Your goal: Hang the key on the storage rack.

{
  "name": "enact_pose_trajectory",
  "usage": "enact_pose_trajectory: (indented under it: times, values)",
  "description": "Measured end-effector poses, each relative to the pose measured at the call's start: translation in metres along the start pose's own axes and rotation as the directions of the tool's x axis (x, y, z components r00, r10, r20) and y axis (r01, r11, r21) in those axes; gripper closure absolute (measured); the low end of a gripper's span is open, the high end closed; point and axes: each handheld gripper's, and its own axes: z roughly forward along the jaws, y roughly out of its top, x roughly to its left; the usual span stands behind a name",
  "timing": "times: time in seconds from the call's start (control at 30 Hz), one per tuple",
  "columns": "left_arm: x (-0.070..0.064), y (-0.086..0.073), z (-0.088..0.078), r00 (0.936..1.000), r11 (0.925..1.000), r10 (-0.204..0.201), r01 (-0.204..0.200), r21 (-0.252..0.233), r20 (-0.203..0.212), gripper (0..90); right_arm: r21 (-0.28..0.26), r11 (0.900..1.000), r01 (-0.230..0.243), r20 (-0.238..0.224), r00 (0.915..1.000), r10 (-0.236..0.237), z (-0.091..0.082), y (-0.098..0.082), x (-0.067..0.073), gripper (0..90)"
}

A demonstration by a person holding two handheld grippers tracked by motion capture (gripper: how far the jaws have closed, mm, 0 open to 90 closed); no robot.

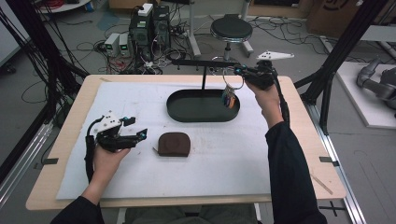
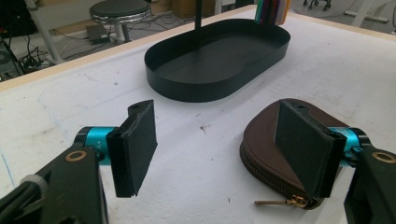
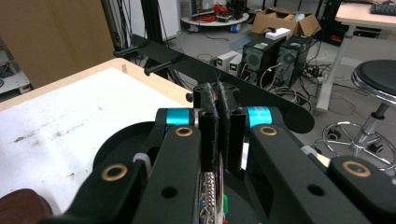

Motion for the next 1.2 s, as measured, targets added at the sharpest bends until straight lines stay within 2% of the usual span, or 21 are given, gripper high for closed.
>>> enact_pose_trajectory:
  times: [0.53,1.2]
  values:
    - [0.0,0.0,-0.001,1.0,0.9999,0.0,0.0,0.01,-0.005,29.8,0.032,0.999,-0.038,0.052,0.998,0.036,0.01,-0.009,-0.016,88.4]
    - [0.0,-0.001,-0.001,1.0,1.0,0.0,0.0,0.008,0.002,29.8,0.066,0.996,-0.063,0.076,0.9955,0.058,0.015,-0.015,-0.023,88.3]
